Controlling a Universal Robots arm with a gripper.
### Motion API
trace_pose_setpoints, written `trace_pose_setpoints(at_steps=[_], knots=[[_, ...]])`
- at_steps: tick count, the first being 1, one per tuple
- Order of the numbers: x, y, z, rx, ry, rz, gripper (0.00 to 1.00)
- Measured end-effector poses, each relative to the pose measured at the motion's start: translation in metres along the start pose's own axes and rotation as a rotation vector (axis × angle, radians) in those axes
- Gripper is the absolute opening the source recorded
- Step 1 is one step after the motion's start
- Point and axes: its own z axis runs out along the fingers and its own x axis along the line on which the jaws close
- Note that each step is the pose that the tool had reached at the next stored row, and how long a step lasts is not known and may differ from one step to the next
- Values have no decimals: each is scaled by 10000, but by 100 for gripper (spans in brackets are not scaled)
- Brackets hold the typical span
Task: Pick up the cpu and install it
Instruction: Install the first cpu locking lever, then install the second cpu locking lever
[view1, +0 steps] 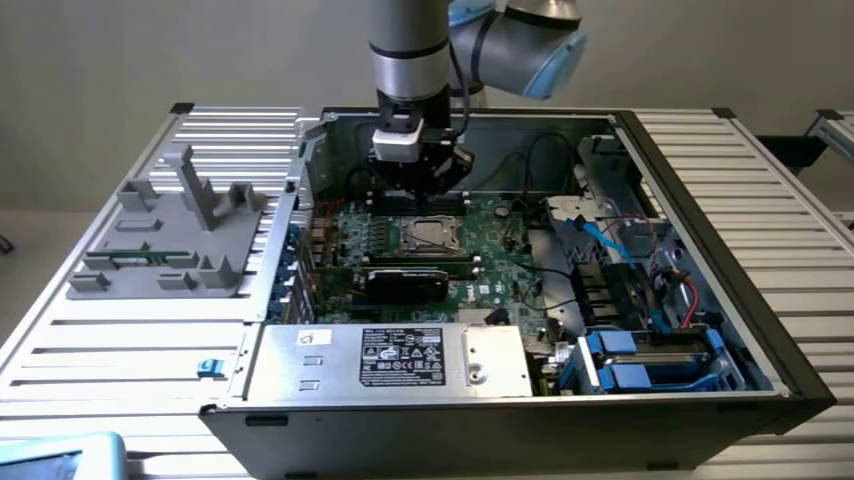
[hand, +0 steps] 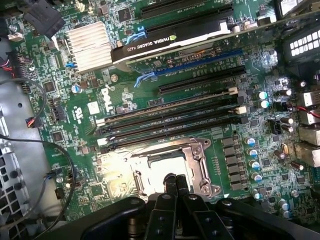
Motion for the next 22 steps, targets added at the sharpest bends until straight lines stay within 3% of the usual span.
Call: trace_pose_setpoints(at_steps=[3, 5, 18, 20, 22], knots=[[1, 1, -9, -39, -207, -24, 11], [1, 1, -10, -2, -284, -18, 11], [-12, 7, -12, -1, -289, -18, 11], [-19, 16, -14, -3, -317, -17, 11], [-24, 28, -19, -12, -401, -12, 11]])
